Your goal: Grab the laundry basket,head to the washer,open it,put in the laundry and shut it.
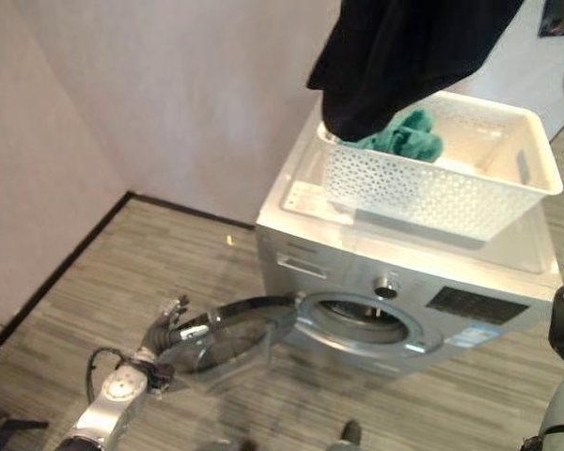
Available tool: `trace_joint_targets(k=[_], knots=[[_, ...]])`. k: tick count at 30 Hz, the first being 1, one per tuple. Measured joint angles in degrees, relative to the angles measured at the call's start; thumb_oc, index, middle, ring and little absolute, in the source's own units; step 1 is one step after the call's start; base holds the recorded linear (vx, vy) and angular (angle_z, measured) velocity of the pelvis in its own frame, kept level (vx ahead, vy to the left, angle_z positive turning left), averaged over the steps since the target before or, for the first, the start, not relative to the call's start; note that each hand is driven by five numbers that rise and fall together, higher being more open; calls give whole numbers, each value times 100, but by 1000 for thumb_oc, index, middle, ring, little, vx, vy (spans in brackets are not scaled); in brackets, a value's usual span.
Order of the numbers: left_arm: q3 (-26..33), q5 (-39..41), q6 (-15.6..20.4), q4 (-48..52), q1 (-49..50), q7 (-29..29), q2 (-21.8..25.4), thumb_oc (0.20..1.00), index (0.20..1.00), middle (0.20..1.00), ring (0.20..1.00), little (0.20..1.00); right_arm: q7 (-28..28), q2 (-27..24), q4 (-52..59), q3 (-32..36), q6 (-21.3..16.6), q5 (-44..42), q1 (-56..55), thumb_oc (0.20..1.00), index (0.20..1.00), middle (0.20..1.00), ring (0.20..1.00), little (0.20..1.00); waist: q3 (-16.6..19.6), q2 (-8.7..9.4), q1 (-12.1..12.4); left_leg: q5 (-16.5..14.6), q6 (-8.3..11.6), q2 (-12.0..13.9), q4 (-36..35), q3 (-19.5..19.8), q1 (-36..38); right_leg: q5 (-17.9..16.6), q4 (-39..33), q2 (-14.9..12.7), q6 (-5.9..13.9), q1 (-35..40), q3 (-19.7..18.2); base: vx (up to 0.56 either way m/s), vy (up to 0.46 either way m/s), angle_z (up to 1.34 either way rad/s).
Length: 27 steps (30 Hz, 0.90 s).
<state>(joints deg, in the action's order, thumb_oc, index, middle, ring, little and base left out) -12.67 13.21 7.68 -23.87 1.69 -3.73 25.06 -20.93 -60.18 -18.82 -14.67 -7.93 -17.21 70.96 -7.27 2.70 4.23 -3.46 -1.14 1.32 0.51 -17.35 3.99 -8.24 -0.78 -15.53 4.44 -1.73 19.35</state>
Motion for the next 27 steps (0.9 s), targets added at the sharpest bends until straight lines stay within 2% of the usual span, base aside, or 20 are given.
trace_joint_targets(k=[1, 2, 3, 4, 5, 6, 7, 8, 9, 10, 11, 12, 14, 21, 25, 27], knots=[[86, 26, -9, 4, 125, -5, 14, 1000, 1000, 1000, 1000, 1000, 16, -10, 3, -117, -20, 4, 10, 200, 200, 200, 200, 200, 68, 104, 21, -15, 7, 86, 97, -192, 11, 171, 43, -25, 102, 73, 22, -4, -348, -87], [183, 35, -26, 6, 208, -6, -11, 1000, 1000, 1000, 1000, 1000, 11, -2, -19, -178, -88, 3, 47, 200, 200, 200, 200, 200, 59, 87, 16, -40, 46, 196, 73, -266, 181, 516, 427, -67, 12, 151, 168, -41, -262, -61], [257, 41, -12, 37, 316, -12, -4, 1000, 1000, 1000, 1000, 1000, 11, 36, -60, -229, -116, -6, 53, 200, 200, 200, 200, 200, 117, 120, 6, -59, 92, 280, 73, -358, 233, 493, 520, -59, 82, 168, 145, -87, -386, -88], [447, 47, 62, 68, 482, -62, 140, 1000, 1000, 1000, 1000, 1000, 16, 175, -72, -240, -118, -6, 60, 200, 200, 200, 200, 200, 250, 324, 132, -107, 184, 324, 84, -465, 304, 443, 444, -3, 236, 162, 44, -57, -263, -107], [520, 80, 66, -11, 585, -133, 177, 1000, 1000, 1000, 1000, 1000, 16, 288, -91, -313, -144, -21, 167, 200, 200, 200, 200, 200, 320, 407, 181, -87, 204, 422, 154, -436, 308, 472, 199, 131, 391, 197, -75, -56, -343, -115], [560, 146, 69, -35, 615, -188, 181, 1000, 1000, 1000, 1000, 1000, 14, 371, -115, -349, -177, -44, 221, 200, 200, 200, 200, 200, 326, 404, 205, -77, 208, 477, 208, -346, 313, 391, 79, 227, 341, 231, -190, 4, -220, -95], [558, 238, 76, -34, 663, -231, 166, 1000, 1000, 1000, 1000, 1000, 8, 492, -202, -466, -251, -65, 325, 200, 200, 200, 200, 200, 315, 381, 276, -68, 209, 586, 403, 14, 303, 267, -149, 407, 192, 316, -320, -5, -216, -90], [540, 269, 100, -21, 692, -243, 154, 1000, 1000, 1000, 1000, 1000, 5, 646, -356, -671, -253, -170, 453, 200, 200, 200, 200, 200, 310, 411, 322, -150, 252, 638, 718, 591, 140, 192, -306, 445, 109, 395, -499, -17, -130, -83], [470, 271, 109, -3, 719, -244, 142, 1000, 1000, 1000, 1000, 1000, 11, 723, -439, -776, -255, -232, 516, 200, 200, 200, 200, 200, 348, 399, 325, -221, 366, 583, 664, 1063, 115, 176, -349, 458, 91, 381, -582, -35, -131, -64], [330, 291, 133, 46, 731, -225, 97, 1000, 1000, 1000, 1000, 1000, 22, 749, -491, -872, -255, -266, 580, 200, 200, 200, 200, 200, 407, 268, 316, -231, 495, 553, 244, 1586, 112, 163, -406, 578, 83, 358, -646, -46, -104, -39], [282, 377, 156, 48, 731, -225, -50, 1000, 1000, 1000, 1000, 1000, 27, 742, -532, -919, -255, -292, 659, 200, 200, 200, 200, 200, 438, 23, 285, -63, 586, 596, 29, 1810, 66, 158, -417, 755, 91, 345, -617, -35, -133, -27], [283, 454, 162, 5, 726, -236, -168, 1000, 1000, 1000, 1000, 1000, 0, 760, -551, -917, -256, -387, 630, 200, 200, 200, 200, 200, 435, -22, 212, -140, 764, 660, 19, 1789, 70, 167, -419, 791, 124, 364, -619, -11, -60, -4], [292, 485, 164, 4, 701, -241, -198, 1000, 1000, 1000, 1000, 1000, 18, 718, -579, -894, -250, -468, 647, 200, 200, 200, 200, 200, 442, 8, 110, -83, 775, 653, -93, 1828, 95, 177, -432, 775, 141, 368, -557, 13, -53, 11], [272, 476, 121, 30, 740, -245, -196, 1000, 1000, 1000, 1000, 1000, 19, 798, -351, -802, -319, -573, 626, 200, 200, 200, 200, 200, 444, -20, 137, 23, 734, 617, -292, 1840, 190, 179, -475, 761, 150, 370, -514, 12, -28, 4], [285, 415, 86, 552, 719, -322, -165, 1000, 1000, 1000, 1000, 1000, 4, 913, 343, -377, -377, -548, 283, 200, 200, 200, 200, 200, 441, -133, 124, 27, 728, 617, -326, 1828, 226, 174, -474, 766, 157, 377, -523, 0, 0, 0], [290, 346, 100, 1009, 581, -460, -140, 1000, 1000, 1000, 1000, 1000, 2, 1066, 845, -24, -478, -493, -250, 200, 200, 200, 200, 200, 450, -208, 120, 51, 699, 613, -386, 1819, 294, 174, -471, 767, 157, 411, -534, 0, 0, 0]])
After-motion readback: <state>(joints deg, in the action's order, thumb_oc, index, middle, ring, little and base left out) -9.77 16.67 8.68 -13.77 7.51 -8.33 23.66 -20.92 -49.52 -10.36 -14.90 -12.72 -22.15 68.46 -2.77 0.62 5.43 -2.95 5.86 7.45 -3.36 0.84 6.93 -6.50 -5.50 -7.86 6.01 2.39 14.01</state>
